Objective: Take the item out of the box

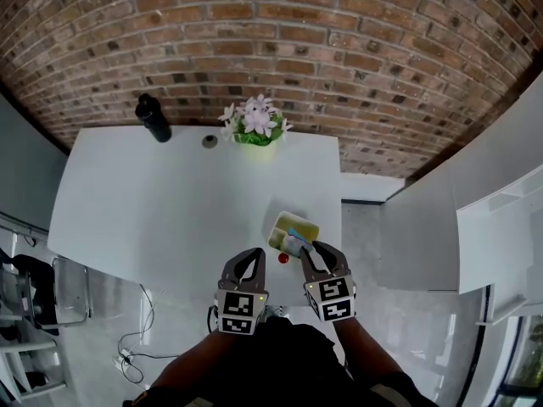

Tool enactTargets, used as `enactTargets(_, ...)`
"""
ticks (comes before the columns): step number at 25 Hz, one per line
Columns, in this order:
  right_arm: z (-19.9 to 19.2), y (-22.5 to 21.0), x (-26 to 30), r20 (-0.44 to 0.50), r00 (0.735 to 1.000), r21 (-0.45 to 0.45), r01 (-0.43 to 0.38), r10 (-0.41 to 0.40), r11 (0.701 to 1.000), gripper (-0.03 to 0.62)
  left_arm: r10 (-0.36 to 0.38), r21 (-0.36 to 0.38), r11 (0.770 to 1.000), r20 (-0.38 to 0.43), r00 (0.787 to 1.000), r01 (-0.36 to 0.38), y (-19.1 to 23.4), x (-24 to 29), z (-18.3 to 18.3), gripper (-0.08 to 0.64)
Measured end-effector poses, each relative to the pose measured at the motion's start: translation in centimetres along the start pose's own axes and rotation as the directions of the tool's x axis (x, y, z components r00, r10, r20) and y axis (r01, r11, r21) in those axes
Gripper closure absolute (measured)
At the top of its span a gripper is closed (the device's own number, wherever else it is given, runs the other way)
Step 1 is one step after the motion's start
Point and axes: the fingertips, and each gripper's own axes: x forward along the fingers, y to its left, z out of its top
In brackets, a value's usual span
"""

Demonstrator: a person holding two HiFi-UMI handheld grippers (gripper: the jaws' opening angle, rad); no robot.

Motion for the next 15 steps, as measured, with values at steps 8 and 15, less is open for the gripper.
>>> enactTargets(8,-1.4,-0.4,2.4,-0.071,0.996,-0.030,-0.055,0.052,0.998,0.468,0.006,-0.011,1.000,-0.026,1.000,-0.007,0.8,2.0,-0.8,0.555)
enactTargets(15,-2.0,0.0,3.4,-0.120,0.988,-0.068,-0.105,0.097,0.992,0.486,0.016,-0.015,1.000,-0.036,0.999,-0.016,1.3,2.9,-1.0,0.555)
